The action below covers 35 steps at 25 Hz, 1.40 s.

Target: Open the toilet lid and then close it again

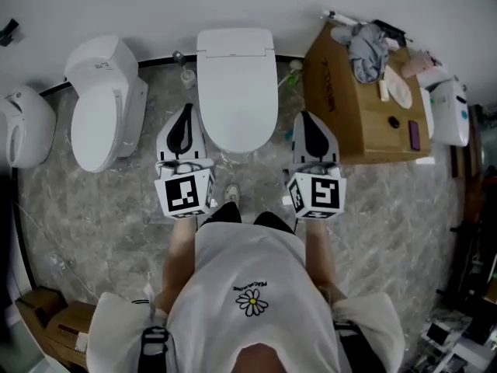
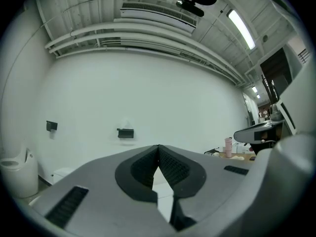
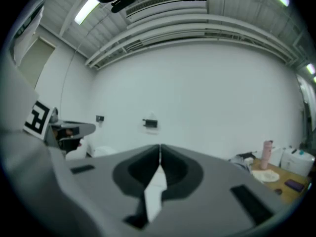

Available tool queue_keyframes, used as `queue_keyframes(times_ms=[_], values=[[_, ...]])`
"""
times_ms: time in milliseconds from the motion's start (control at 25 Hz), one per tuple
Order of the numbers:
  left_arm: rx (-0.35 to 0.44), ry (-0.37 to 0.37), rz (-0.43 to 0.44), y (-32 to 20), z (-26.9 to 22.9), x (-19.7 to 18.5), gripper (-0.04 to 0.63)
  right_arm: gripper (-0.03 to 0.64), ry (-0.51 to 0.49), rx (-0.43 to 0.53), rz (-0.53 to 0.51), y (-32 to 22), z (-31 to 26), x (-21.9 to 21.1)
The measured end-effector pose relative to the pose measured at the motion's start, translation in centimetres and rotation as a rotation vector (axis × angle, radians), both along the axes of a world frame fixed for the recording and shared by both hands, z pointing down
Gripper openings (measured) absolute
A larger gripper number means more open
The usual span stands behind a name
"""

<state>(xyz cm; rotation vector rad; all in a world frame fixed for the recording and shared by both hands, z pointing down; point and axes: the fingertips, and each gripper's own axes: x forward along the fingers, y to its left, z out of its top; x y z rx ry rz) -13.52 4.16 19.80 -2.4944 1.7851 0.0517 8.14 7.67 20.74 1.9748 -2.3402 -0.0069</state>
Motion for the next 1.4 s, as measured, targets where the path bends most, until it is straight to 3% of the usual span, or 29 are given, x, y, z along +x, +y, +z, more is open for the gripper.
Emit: queue_keyframes(times_ms=[240,760,880,1160,1400], values=[[0.016,0.036,0.005,-4.6,-0.3,0.1,0.026,0.031,0.018,-0.002,-0.015,-5.0,-0.3,-0.7],[-0.039,-0.006,-0.047,-7.9,0.8,0.4,0.026,0.031,0.017,-0.025,-0.073,-9.1,1.6,-0.3],[-0.03,-0.019,-0.051,-10.2,1.9,-0.1,0.026,0.031,0.057,-0.014,-0.106,-11.0,2.3,-0.2],[-0.038,-0.046,-0.058,-15.9,8.2,0.1,0.026,0.031,0.111,-0.014,-0.161,-16.7,7.8,-0.3],[-0.107,-0.045,-0.041,-16.3,18.4,1.4,0.026,0.031,0.076,-0.048,-0.175,-18.3,16.7,-1.4]])
